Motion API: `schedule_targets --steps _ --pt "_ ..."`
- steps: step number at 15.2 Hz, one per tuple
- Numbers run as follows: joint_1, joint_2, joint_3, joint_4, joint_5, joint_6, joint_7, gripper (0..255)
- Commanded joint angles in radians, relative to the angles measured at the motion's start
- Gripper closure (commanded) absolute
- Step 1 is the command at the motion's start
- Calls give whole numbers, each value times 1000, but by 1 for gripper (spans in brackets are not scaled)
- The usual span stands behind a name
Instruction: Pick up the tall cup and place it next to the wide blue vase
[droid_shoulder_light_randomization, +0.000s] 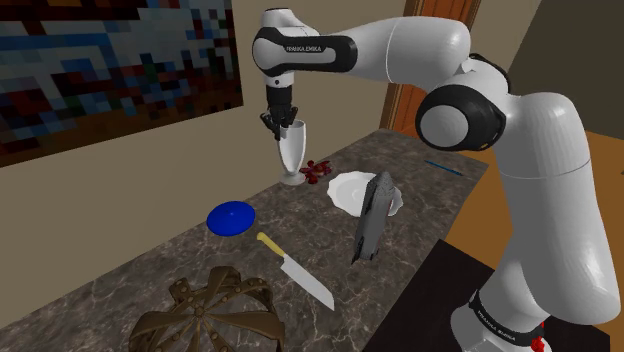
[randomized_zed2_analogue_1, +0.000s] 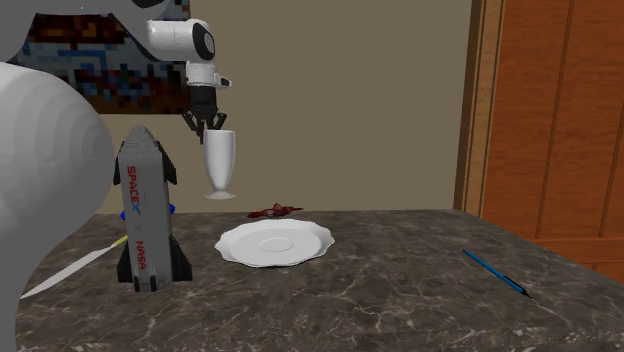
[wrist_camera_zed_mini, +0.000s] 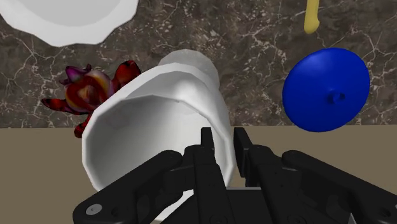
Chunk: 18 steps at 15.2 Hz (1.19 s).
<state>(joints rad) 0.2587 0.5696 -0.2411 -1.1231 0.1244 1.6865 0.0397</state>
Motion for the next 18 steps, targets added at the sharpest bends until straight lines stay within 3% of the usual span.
schedule_targets --steps 1,12,18 --pt "4 -6 0 -37 -1 32 0 255" --pt "15 -4 3 -183 2 179 -6 255" --pt "15 -3 3 -188 3 185 -6 255"
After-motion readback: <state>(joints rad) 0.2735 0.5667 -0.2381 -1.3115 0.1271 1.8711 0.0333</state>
